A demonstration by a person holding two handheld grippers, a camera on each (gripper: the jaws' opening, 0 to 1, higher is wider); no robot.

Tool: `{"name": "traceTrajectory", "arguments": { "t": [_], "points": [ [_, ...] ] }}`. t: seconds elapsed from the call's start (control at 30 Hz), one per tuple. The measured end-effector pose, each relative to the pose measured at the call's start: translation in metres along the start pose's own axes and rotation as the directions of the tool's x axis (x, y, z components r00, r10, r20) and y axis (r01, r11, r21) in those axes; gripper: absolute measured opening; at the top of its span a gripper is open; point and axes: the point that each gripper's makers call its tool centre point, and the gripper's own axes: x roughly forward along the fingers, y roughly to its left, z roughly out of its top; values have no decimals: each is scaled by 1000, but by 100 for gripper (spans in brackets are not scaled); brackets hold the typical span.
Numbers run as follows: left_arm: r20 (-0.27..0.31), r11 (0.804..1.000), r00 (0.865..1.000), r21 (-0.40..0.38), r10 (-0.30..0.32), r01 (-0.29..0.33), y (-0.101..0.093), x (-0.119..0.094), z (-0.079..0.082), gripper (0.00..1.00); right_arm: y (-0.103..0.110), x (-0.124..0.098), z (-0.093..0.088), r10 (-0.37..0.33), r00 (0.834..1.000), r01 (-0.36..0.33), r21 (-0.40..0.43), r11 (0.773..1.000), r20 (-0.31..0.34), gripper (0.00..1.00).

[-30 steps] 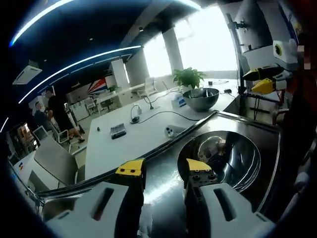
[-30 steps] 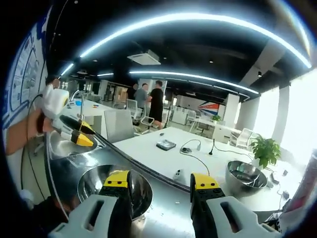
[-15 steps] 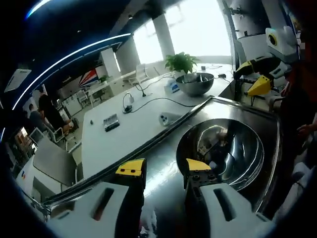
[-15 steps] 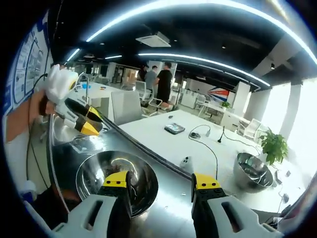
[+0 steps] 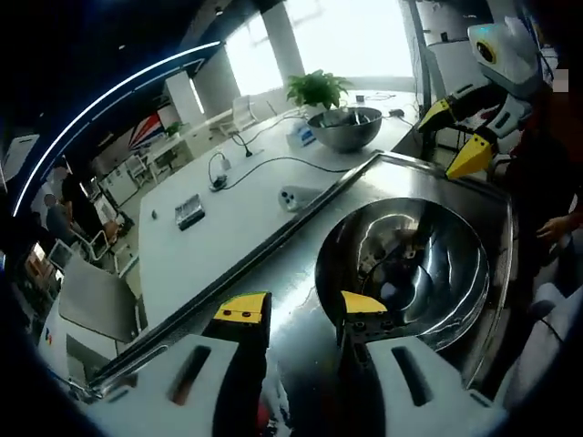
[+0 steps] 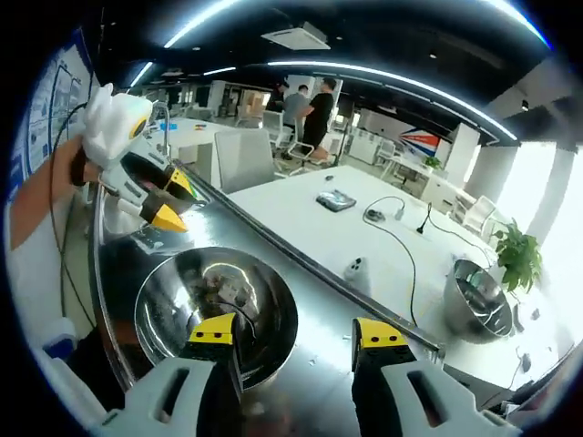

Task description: Pick up bowl with dirty water move over sink pour dirty water into sink return bowl to place

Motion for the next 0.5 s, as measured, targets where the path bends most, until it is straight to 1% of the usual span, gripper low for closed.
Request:
{"name": "traceTrajectory", "arguments": {
  "t": [0.03, 0.17, 0.27, 0.33, 0.37, 0.4, 0.43, 0.5],
  "points": [
    [-4, 1000, 1000, -3, 0, 0, 0, -3, -5, 21, 0, 1, -1, 3, 1000, -3, 1, 1000, -7, 43],
    [-35, 1000, 999, -1, -4, 4, 0, 1, -13, 21, 0, 13, -4, 22, 999, -21, 38, 999, -29, 43],
    [-55, 1000, 998, -10, -16, 15, -3, 6, -16, 21, 2, 19, -9, 19, 998, -18, 27, 999, -52, 43],
    [-70, 999, 997, -15, -31, 30, -8, 6, -20, 21, 8, 17, -14, 32, 997, -29, 38, 999, -65, 43],
    [-73, 999, 997, -20, -32, 30, -9, 8, -20, 21, 12, 18, -16, 51, 996, -47, 54, 997, -76, 42],
    [-82, 999, 996, -13, -31, 30, -15, 7, -22, 21, 13, 19, -17, 58, 995, -53, 73, 996, -81, 42],
    [-85, 999, 996, -5, -32, 32, -20, 5, -23, 21, 12, 21, -18, 57, 995, -51, 75, 996, -83, 42],
    [-86, 999, 996, -3, -39, 39, -25, 4, -23, 21, 15, 24, -23, 65, 992, -57, 73, 996, -109, 42]
  ]
}}
